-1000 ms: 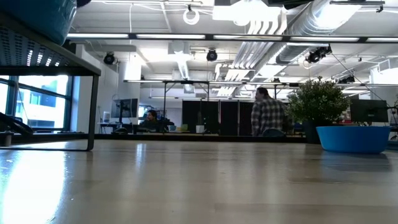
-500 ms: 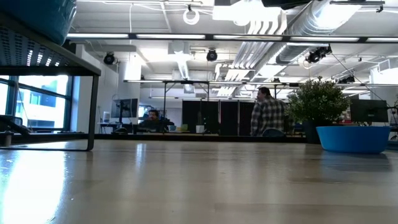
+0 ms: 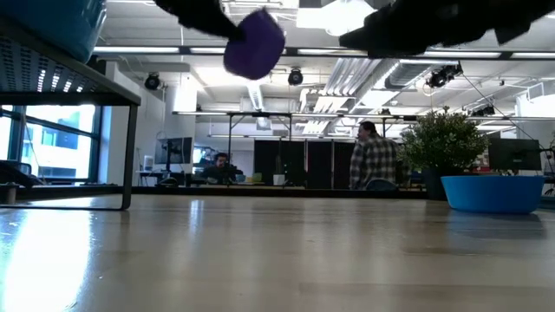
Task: Pick & Place Mini bowls
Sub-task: Stack the violet bowl on the other violet bowls on the shelf
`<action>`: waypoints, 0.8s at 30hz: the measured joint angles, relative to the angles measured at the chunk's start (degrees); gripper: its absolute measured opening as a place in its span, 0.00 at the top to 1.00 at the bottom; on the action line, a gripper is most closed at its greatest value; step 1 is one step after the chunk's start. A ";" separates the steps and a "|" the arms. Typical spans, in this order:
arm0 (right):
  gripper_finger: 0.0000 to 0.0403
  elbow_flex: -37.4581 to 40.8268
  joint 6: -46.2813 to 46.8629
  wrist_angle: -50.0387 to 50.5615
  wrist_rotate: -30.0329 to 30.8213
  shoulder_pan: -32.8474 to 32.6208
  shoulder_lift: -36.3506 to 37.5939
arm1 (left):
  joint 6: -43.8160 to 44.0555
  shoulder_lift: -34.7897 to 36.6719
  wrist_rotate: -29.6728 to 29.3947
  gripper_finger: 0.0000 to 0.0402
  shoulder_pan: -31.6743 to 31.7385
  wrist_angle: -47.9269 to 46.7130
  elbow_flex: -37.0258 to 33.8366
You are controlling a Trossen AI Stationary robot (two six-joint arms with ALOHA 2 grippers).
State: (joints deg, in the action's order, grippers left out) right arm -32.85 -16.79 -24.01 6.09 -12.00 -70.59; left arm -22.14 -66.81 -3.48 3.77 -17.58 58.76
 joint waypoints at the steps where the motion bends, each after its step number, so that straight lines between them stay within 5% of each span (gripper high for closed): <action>1: 1.00 1.51 -0.16 -2.74 -0.85 0.90 0.00 | 1.42 0.00 -0.08 1.00 1.13 -0.92 -0.08; 5: 1.00 5.54 0.24 -10.59 -2.20 4.20 0.02 | 6.38 0.00 -4.55 1.00 3.16 -10.21 2.42; 14: 1.00 7.57 3.18 -14.42 -2.86 6.75 0.02 | 25.16 0.11 -18.13 1.00 2.10 -51.32 16.62; 20: 1.00 7.57 3.25 -14.42 -3.11 6.75 0.04 | 42.30 0.98 -19.08 1.00 -2.42 -71.58 20.42; 24: 1.00 7.57 3.46 -14.42 -3.11 6.75 0.04 | 48.53 1.17 -14.74 1.00 -7.39 -72.39 19.96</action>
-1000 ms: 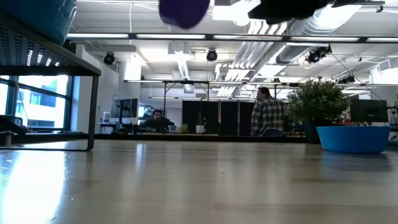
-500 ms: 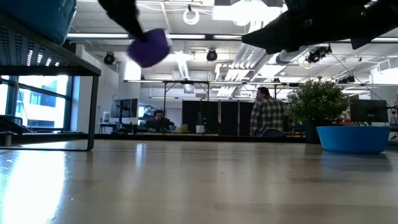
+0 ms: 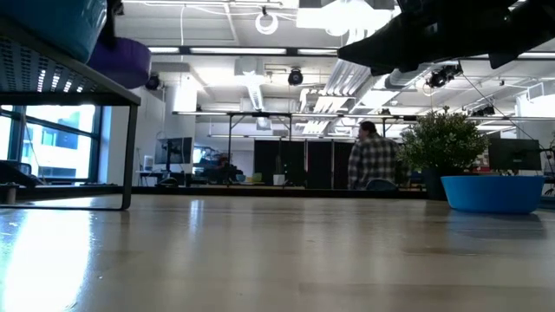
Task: Pick & Place Mini bowls
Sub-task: Stack the violet bowl on the other violet bowls on the shelf
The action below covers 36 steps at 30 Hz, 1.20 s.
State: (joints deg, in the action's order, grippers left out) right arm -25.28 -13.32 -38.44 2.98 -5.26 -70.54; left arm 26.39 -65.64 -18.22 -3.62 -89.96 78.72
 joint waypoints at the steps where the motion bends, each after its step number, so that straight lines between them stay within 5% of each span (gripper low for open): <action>1: 1.00 0.00 0.02 0.00 0.00 0.00 0.00 | 1.07 0.00 0.92 1.00 -1.38 0.14 0.01; 8: 1.00 0.00 0.61 0.00 0.07 -0.02 0.00 | 5.26 0.01 5.25 1.00 -10.74 0.15 0.22; 21: 1.00 0.00 0.61 0.02 0.24 -0.04 0.00 | 7.24 -2.26 1.46 1.00 -21.60 0.04 10.37; 36: 1.00 -0.02 0.44 0.07 0.23 -0.04 0.00 | 16.44 -3.68 9.09 1.00 -37.96 -0.07 11.58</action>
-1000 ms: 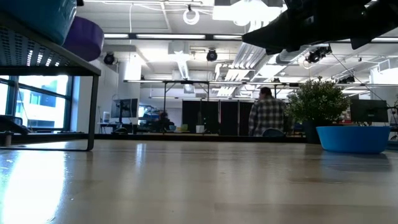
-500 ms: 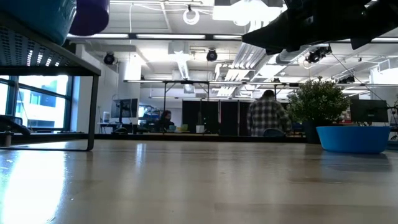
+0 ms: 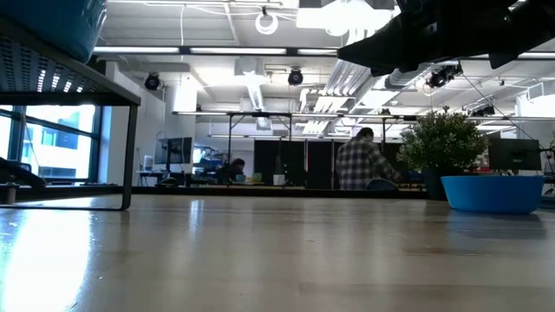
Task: Pick & Place Mini bowls
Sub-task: Stack the violet bowl on the other violet bowls on the shelf
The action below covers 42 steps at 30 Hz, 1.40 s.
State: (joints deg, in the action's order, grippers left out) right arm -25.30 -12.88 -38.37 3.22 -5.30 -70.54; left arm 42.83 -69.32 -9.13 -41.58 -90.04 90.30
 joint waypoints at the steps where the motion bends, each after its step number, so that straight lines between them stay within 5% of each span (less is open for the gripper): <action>1: 1.00 0.00 0.00 0.00 -0.01 0.00 0.00 | 0.95 0.00 -0.08 1.00 -1.14 0.01 0.00; 12: 1.00 0.00 0.00 0.00 -0.04 0.00 0.00 | 7.09 0.00 -5.13 1.00 -11.00 0.05 -0.05; 23: 1.00 0.00 -0.02 0.00 -0.23 0.00 0.00 | 7.37 4.52 -4.68 1.00 -10.98 -0.08 -10.89; 35: 1.00 0.00 -0.02 -0.02 -0.24 0.00 0.00 | 8.49 7.38 -3.00 0.99 -10.98 0.02 -12.46; 42: 1.00 0.00 -0.02 -0.02 -0.81 0.00 0.02 | 11.87 7.23 -2.31 0.86 -10.98 0.01 -12.48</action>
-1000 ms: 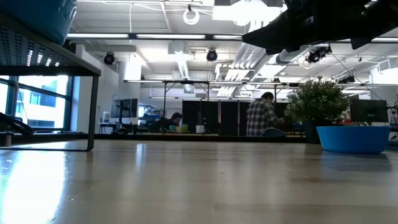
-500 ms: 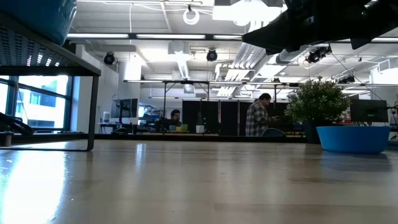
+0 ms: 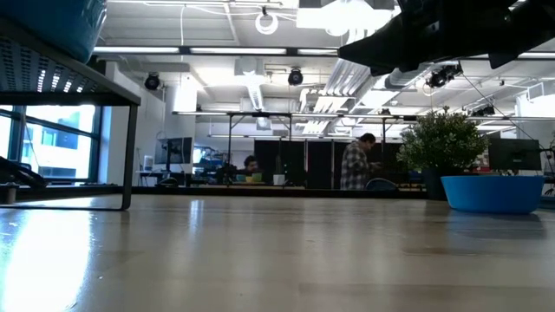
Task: Pick & Place Mini bowls
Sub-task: Stack the violet bowl on the other violet bowls on the shelf
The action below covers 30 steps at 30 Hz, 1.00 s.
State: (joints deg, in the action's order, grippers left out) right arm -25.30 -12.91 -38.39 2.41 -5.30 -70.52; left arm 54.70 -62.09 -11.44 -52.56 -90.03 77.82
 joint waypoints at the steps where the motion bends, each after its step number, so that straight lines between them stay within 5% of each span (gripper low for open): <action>1: 1.00 0.00 0.00 0.00 -0.01 0.02 0.00 | 0.46 -0.01 0.20 0.83 0.00 0.05 0.00; 10: 1.00 0.00 -0.02 0.00 -0.06 0.02 0.00 | 1.14 -0.01 1.29 0.66 0.00 0.03 0.00; 14: 1.00 0.00 -0.02 0.00 -0.49 0.02 0.00 | 1.14 -0.01 1.97 0.74 0.00 0.03 0.00; 19: 1.00 -0.01 -0.20 0.00 -1.44 0.00 0.00 | 0.28 -0.01 4.73 0.97 0.02 0.02 0.00; 30: 1.00 0.00 -0.20 0.00 -1.41 0.00 0.00 | -2.85 -2.02 3.33 0.99 0.00 0.06 0.00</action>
State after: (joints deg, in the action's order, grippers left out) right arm -25.30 -13.10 -38.39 0.99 -5.30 -70.52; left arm 51.84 -64.12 -8.11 -52.56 -89.97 77.82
